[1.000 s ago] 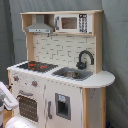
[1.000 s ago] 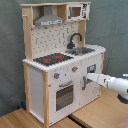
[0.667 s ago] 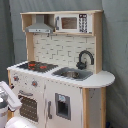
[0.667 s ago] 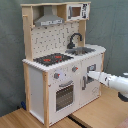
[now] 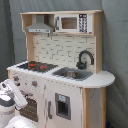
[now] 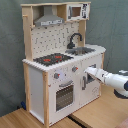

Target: Play with the kitchen

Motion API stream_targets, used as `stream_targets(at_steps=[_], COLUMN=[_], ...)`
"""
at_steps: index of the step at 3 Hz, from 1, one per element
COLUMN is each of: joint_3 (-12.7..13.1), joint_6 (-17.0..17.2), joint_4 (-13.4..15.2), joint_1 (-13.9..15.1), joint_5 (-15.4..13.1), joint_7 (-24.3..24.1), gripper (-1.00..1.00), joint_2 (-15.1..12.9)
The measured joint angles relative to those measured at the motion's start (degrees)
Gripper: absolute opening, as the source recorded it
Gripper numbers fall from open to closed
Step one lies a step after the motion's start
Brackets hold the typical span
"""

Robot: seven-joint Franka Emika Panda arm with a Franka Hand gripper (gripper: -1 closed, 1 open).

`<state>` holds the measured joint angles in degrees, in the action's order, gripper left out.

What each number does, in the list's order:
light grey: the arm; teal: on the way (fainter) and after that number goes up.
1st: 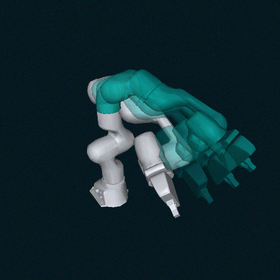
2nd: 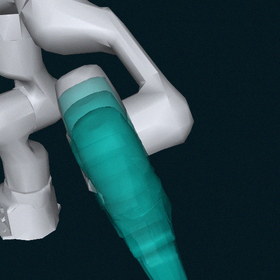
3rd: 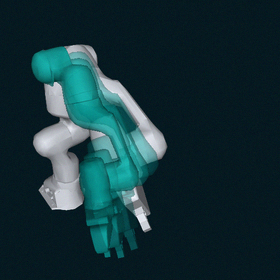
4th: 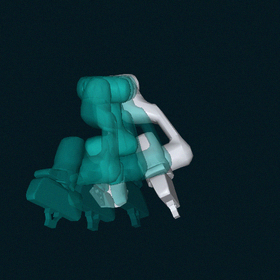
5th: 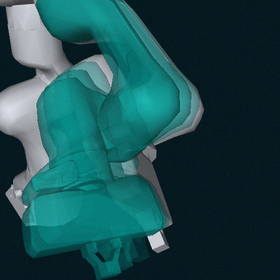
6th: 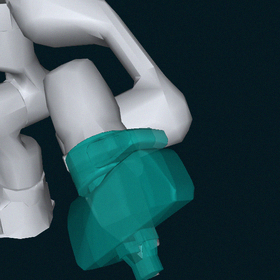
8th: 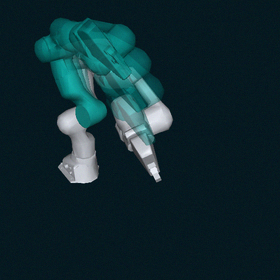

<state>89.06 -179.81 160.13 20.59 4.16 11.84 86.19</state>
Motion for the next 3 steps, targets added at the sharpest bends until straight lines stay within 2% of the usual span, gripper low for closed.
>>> stream_targets(at_steps=[3], joint_3=[0.59], joint_6=[-14.37], joint_4=[-1.04], joint_1=[13.11], joint_5=[0.36], joint_7=[-5.61], gripper=[1.00], joint_2=[-0.02])
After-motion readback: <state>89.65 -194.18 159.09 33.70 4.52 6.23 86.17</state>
